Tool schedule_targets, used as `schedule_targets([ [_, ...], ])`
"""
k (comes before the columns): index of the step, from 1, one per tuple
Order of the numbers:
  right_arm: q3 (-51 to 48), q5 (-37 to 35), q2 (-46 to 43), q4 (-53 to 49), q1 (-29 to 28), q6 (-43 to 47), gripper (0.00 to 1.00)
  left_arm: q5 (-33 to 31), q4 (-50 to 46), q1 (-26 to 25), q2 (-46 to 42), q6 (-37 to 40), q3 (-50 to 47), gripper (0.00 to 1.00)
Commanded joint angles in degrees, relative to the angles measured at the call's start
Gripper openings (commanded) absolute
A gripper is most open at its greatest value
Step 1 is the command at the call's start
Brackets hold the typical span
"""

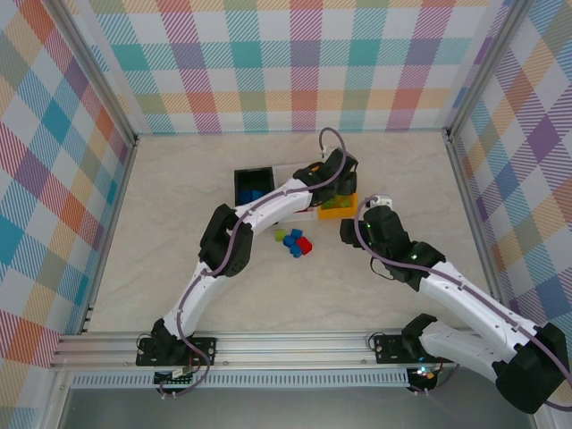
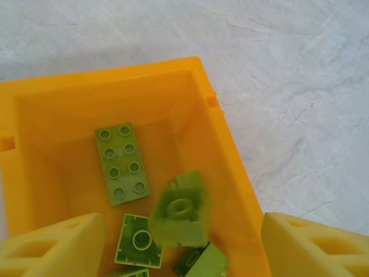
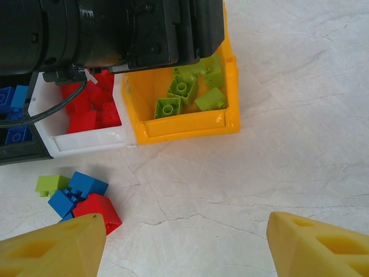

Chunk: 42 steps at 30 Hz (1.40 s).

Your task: Sort the legos into containers by color

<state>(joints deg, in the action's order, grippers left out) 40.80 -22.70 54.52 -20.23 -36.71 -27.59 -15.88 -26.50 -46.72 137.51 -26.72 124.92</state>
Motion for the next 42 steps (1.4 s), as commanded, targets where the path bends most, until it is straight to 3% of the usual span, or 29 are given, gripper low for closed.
schedule_targets([
  [1, -0.9, 2.6, -0.2, 1.3, 0.1, 1.7, 0.74, 0.1, -0.7, 0.1, -5.5, 0.1, -0.7, 0.77],
  [5, -0.4, 7.5, 3.0, 2.0, 0.1, 2.4, 0.73, 0.0, 4.1, 0.2, -16.2, -0.7, -13.1, 0.87],
  [10, 0.1, 16.2, 10.4, 5.0, -0.6, 3.6, 0.71, -0.6, 12.1, 0.1, -33.5, -4.0, -36.2, 1.0],
  [17, 5.6, 19.3, 25.8, 6.7, -4.1, 5.5, 0.7, -4.2, 12.1, 0.0, -56.5, -10.6, -64.6, 1.0],
  [21, 8.7, 19.0, 32.4, 9.0, -4.7, 5.5, 0.68, -4.8, 7.8, 0.0, -68.0, -13.1, -75.0, 1.0],
  [28, 13.9, 17.4, 40.7, 9.5, -4.7, 4.0, 0.67, -6.6, 1.4, 0.0, -81.1, -16.1, -84.4, 1.0],
  [33, 15.1, 16.7, 44.2, 6.2, -4.8, 2.6, 0.65, -8.3, -0.6, 0.0, -84.0, -16.0, -85.5, 1.0],
  [42, 6.2, 6.1, 31.8, -1.9, -4.0, -1.7, 0.61, -9.0, -0.2, 0.0, -84.0, -14.9, -85.4, 1.0],
])
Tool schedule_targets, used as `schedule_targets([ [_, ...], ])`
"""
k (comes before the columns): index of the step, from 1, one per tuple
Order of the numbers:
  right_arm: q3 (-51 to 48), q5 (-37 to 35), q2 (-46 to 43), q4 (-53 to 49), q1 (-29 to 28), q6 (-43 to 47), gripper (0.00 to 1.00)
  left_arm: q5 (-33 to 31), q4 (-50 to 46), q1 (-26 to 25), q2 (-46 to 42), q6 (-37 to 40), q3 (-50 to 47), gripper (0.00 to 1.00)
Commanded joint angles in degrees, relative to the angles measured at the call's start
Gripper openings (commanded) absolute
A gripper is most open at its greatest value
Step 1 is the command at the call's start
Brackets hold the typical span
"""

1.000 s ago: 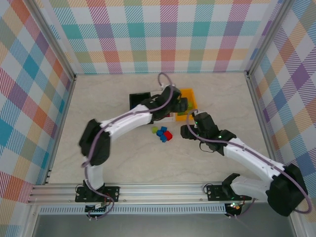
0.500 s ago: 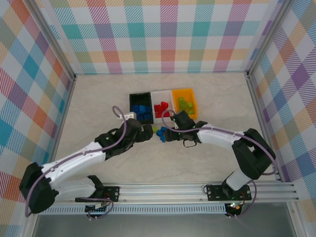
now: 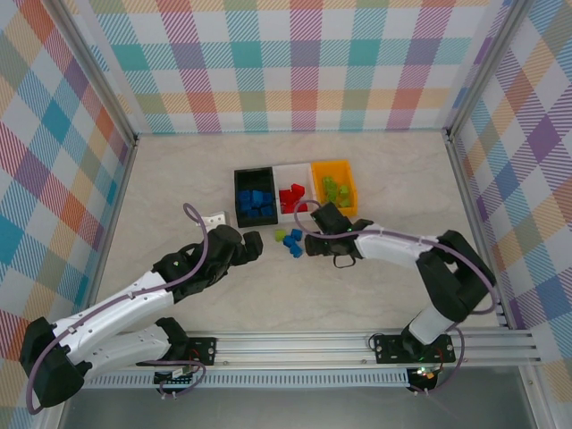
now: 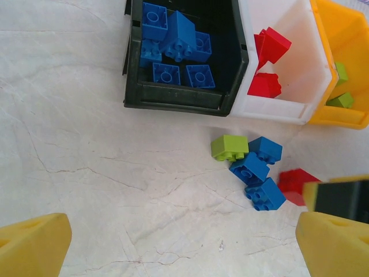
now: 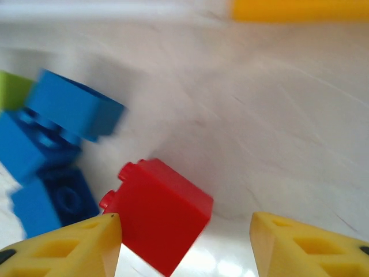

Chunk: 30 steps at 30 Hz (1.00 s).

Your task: Sort the legos into containers by color

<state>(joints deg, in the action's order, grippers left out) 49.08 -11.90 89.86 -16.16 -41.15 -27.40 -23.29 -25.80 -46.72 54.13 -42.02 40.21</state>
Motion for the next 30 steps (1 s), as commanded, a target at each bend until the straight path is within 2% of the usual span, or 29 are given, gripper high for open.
schedule_targets([
  [1, -2.7, -4.7, -5.0, -6.1, 0.6, -1.6, 0.62, -1.4, -0.8, 0.0, -0.6, 0.4, -0.7, 1.0],
  [5, -3.7, 0.0, -8.6, -1.3, 0.6, 2.2, 0.72, -1.5, -1.3, 0.0, -1.1, 0.5, -0.8, 1.0],
  [9, 0.5, 1.7, -4.0, -2.4, 0.5, 0.5, 0.8, -2.1, -2.1, 0.0, -2.2, 0.7, -0.7, 1.0],
  [12, 2.9, 1.2, 0.8, -2.5, 0.5, -2.0, 0.81, -2.3, -2.5, 0.0, -2.6, 0.6, -0.9, 1.0],
  [15, 4.6, 0.7, 4.6, -2.5, 0.4, -3.4, 0.78, -2.7, -3.4, 0.0, -2.7, 0.4, -1.0, 1.0],
  [20, 5.8, 0.4, 7.0, -3.2, -0.5, -3.1, 0.61, -3.8, -4.6, 0.0, -3.0, 0.3, -1.4, 1.0],
  [25, 5.1, -0.1, 4.5, -3.7, -0.5, -2.8, 0.44, -3.9, -4.7, 0.1, -3.1, 0.4, -1.5, 1.0],
  [27, 5.3, -0.3, 2.3, -3.6, -0.6, -1.8, 0.4, -3.9, -4.5, 0.1, -2.9, 0.6, -1.5, 1.0],
  [30, 7.5, -0.2, -1.7, -4.1, -0.7, 0.5, 0.39, -4.3, -4.6, 0.1, -2.6, 0.7, -1.3, 1.0],
])
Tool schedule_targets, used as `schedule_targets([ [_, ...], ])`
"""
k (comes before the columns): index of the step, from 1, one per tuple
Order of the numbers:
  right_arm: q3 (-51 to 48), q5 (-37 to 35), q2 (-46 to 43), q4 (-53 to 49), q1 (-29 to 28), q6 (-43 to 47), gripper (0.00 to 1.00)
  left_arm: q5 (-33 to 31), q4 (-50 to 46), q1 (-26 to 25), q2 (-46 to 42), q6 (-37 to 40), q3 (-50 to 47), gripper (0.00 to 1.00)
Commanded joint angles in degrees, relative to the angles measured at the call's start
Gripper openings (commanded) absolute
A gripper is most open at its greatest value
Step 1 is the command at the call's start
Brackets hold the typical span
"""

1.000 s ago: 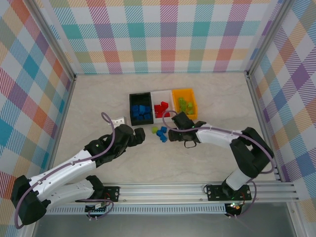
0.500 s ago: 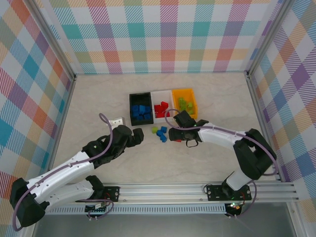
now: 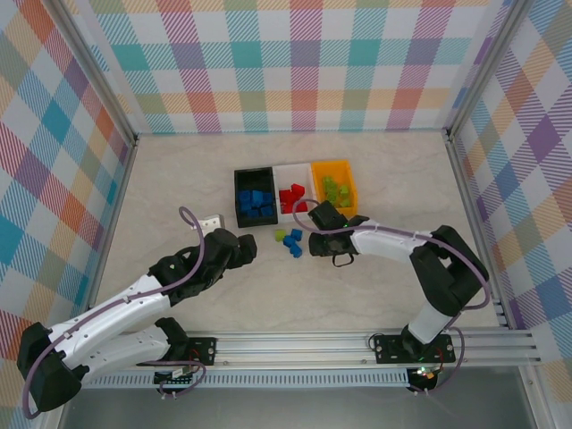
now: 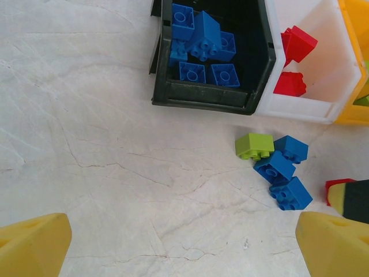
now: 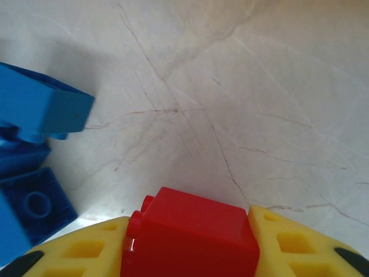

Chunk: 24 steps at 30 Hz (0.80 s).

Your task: Sort the legos into containers by color

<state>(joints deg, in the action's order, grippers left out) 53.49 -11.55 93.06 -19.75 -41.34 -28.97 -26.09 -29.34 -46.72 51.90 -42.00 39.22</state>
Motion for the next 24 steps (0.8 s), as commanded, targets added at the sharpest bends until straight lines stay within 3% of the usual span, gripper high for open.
schedule_targets([
  [1, 4.8, -0.3, -5.5, -1.0, -0.4, 3.1, 0.39, -1.6, -1.2, 0.0, -0.4, 0.7, -0.3, 1.0],
  [6, 15.9, 2.0, 0.0, -1.9, 1.0, 5.7, 0.41, -1.3, -0.9, 0.1, -0.2, 0.0, -0.7, 1.0],
  [11, 27.4, 2.0, 11.0, -2.5, 3.3, 6.7, 0.42, -0.7, -2.3, 0.1, -0.3, -0.7, -0.6, 1.0],
  [18, 35.2, -0.6, 19.7, -4.5, 4.9, 6.1, 0.43, -0.8, -5.0, 0.0, -2.3, -1.3, -0.4, 1.0],
  [21, 36.0, 0.5, 19.9, -3.1, 5.0, 7.2, 0.63, -1.1, -5.9, 0.0, -3.4, -1.2, 0.1, 1.0],
  [24, 35.4, 0.7, 17.3, -2.6, 4.7, 8.5, 0.7, -1.7, -6.5, 0.0, -4.4, -1.0, 0.1, 1.0],
])
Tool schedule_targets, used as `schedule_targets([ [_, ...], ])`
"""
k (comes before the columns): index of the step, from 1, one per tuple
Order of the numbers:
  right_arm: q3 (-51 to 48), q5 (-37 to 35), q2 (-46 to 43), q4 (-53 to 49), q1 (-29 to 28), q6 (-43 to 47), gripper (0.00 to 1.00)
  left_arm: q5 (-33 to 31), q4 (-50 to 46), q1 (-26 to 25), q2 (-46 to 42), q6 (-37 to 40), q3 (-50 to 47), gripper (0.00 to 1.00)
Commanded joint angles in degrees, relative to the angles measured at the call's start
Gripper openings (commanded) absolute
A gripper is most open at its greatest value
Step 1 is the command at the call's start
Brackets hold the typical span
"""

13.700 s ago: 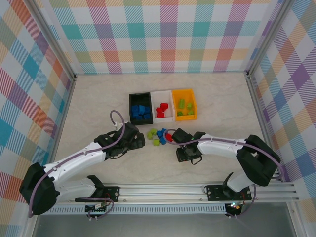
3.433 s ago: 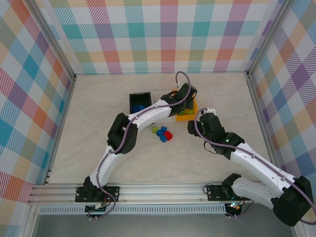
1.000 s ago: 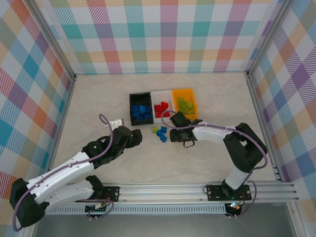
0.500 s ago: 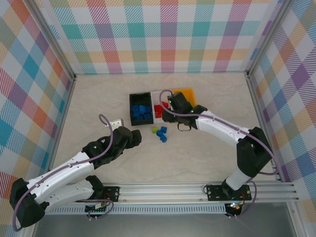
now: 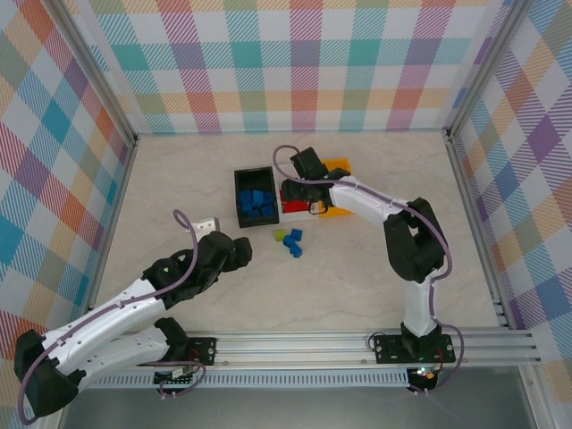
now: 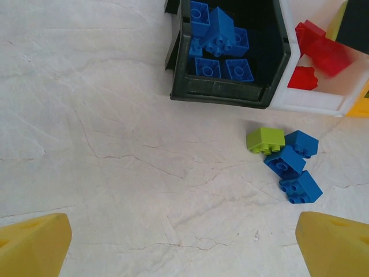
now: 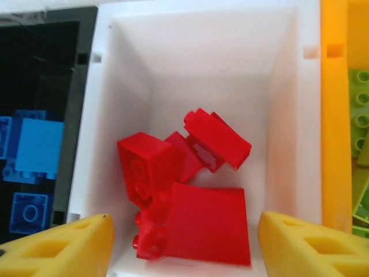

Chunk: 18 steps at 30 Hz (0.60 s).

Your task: Sort the legos into containers by color

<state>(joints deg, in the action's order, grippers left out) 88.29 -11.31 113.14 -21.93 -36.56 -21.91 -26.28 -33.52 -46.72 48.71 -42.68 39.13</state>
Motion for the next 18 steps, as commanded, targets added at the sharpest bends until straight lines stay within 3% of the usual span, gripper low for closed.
schedule_targets([
  [1, -0.2, 0.5, -4.3, -0.3, -0.5, 1.9, 0.71, -1.8, -2.6, 0.1, -1.5, -0.4, 0.2, 1.0],
  [6, -10.0, 2.8, -12.8, 1.6, -2.2, 1.6, 0.72, -2.5, -2.8, 0.1, -2.6, -0.2, 0.0, 1.0],
  [10, -20.8, 10.4, -18.5, 4.3, -4.4, 3.0, 0.74, -2.9, -3.1, 0.0, -2.8, -0.2, 0.1, 1.0],
  [14, -27.5, 14.0, -19.0, 5.6, -6.8, 4.8, 0.72, -3.2, -2.9, 0.1, -2.8, 0.0, 0.0, 1.0],
  [18, -28.9, 12.3, -16.6, 6.6, -9.2, 5.3, 0.7, -3.5, -3.0, 0.1, -2.8, -0.1, 0.0, 1.0],
])
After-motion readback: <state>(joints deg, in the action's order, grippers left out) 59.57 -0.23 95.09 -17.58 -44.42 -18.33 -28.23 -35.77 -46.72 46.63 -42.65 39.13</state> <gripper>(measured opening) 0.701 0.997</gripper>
